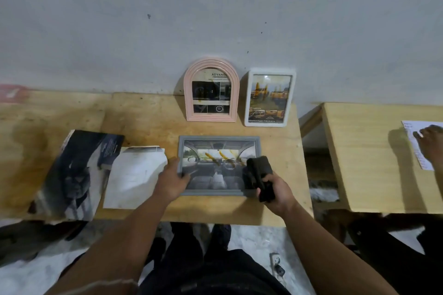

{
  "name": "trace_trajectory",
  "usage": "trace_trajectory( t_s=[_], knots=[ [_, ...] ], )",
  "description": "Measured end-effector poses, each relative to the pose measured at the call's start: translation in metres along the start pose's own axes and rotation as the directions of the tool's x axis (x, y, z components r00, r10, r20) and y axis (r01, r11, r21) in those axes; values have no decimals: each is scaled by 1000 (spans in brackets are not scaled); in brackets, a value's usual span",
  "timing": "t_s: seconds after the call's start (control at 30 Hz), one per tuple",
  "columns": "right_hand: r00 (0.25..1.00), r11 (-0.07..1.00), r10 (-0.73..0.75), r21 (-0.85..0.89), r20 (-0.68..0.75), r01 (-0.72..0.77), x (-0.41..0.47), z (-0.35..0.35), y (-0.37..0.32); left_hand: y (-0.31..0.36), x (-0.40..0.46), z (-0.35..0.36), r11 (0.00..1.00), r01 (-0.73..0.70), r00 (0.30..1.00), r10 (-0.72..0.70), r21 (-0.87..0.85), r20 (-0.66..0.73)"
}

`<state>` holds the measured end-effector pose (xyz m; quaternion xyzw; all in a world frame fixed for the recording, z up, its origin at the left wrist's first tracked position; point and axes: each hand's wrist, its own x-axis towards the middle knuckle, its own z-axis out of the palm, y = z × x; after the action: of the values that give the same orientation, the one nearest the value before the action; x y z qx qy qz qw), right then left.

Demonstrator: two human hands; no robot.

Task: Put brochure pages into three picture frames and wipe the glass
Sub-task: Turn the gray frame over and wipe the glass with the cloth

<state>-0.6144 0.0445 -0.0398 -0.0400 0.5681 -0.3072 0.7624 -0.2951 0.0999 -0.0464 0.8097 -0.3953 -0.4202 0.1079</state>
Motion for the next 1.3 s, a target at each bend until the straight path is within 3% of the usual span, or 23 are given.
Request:
trace_trajectory(
  t_s=[0.13,0.2,0.3,0.4,0.53,0.63,0.8,0.97,1.2,1.3],
  knots=[
    [999,908,-50,-415,18,53,8,31,21,-17,-16,4,973,-67,997,75,219,-30],
    [986,738,-158,-658,52,152,15,54,23,-25,-16,4,948,-115,991,131,297,-35],
    [928,375,-331,-879,169,294,36,96,16,-35,-10,4,908,-172,980,196,383,-25],
    [848,48,-397,-915,350,400,56,137,3,-43,5,2,854,-222,968,249,471,6],
    [722,-321,-364,-807,589,496,93,164,6,-58,30,7,748,-320,932,357,582,55],
    [706,-509,-272,-720,654,471,119,157,31,-68,41,11,675,-392,894,439,626,86],
    [590,-585,-341,-657,732,476,135,149,40,-88,50,17,631,-463,821,571,623,33],
    [541,-615,-356,-626,762,478,137,150,41,-91,52,20,604,-472,774,632,642,-26],
    [540,-592,-376,-643,753,486,137,152,42,-92,50,22,612,-458,775,630,645,-48],
    [583,-562,-378,-679,719,472,134,154,44,-93,48,21,604,-473,762,646,641,-46]
  ],
)
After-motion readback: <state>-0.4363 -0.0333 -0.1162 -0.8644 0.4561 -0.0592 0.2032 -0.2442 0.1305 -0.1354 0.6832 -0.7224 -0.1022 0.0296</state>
